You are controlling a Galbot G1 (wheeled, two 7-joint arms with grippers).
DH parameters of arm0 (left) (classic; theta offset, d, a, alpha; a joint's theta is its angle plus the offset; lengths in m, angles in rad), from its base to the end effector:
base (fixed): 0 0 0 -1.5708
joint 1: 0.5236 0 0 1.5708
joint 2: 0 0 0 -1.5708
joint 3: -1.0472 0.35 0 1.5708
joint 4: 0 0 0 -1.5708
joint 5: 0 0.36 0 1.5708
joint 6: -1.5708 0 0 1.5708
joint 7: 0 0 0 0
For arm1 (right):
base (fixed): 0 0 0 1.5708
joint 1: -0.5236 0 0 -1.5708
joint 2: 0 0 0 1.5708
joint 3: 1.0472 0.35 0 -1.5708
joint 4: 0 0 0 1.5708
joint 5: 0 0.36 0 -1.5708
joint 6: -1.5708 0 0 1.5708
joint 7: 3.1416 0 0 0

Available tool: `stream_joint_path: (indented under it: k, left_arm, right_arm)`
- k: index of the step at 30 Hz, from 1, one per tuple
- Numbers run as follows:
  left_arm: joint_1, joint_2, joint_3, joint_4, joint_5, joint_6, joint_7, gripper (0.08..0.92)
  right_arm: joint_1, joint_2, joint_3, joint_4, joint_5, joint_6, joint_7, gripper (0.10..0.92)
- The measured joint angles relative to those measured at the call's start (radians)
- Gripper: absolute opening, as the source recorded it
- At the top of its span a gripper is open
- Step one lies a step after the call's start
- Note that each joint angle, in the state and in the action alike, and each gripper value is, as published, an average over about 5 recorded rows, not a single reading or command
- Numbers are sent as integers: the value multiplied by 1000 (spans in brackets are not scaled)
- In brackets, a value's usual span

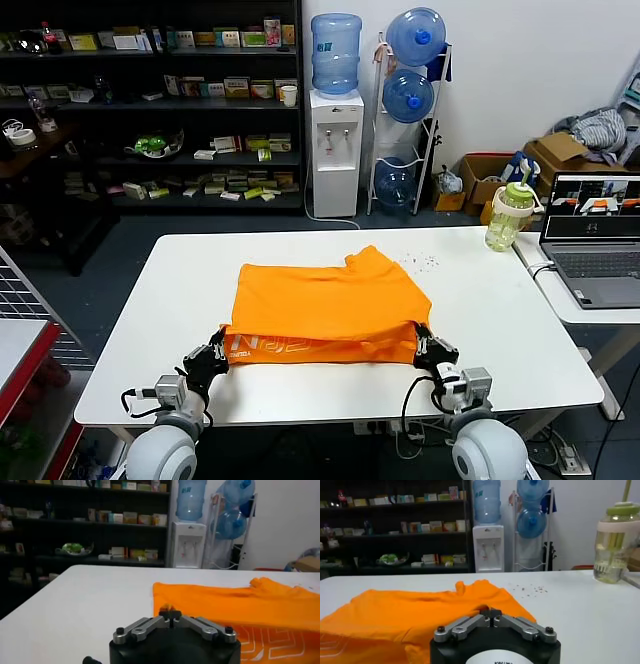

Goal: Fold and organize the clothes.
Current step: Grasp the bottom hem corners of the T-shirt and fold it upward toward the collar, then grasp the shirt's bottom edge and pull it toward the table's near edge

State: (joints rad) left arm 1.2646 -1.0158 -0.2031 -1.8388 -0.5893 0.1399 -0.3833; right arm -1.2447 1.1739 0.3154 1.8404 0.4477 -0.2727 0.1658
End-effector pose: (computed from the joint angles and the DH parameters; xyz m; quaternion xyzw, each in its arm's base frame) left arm 0.2626 0.0412 -0.3387 -0.0149 -0.9877 0.0168 0.1549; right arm 0.2815 -0.0321 -0.3236 0.0687 -0.9854 -0.0207 0.1541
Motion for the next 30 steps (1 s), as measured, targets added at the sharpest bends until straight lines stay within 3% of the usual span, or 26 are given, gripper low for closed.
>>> stream_joint_path:
  k: [6, 16, 24, 30]
  left_arm:
    - [-51, -8, 17, 48, 6, 13, -5, 202]
    - [-65, -5, 10, 64, 4, 42, -9, 497]
    - [2, 0, -11, 37, 6, 46, 11, 722]
    - [53, -12, -24, 27, 12, 46, 24, 818]
  right_arm:
    - [59, 4, -24, -51, 7, -5, -4, 258]
    - [73, -11, -9, -79, -8, -2, -32, 544]
    - [0, -50, 30, -69, -11, -7, -68, 758]
    - [-38, -65, 39, -68, 7, -25, -89, 821]
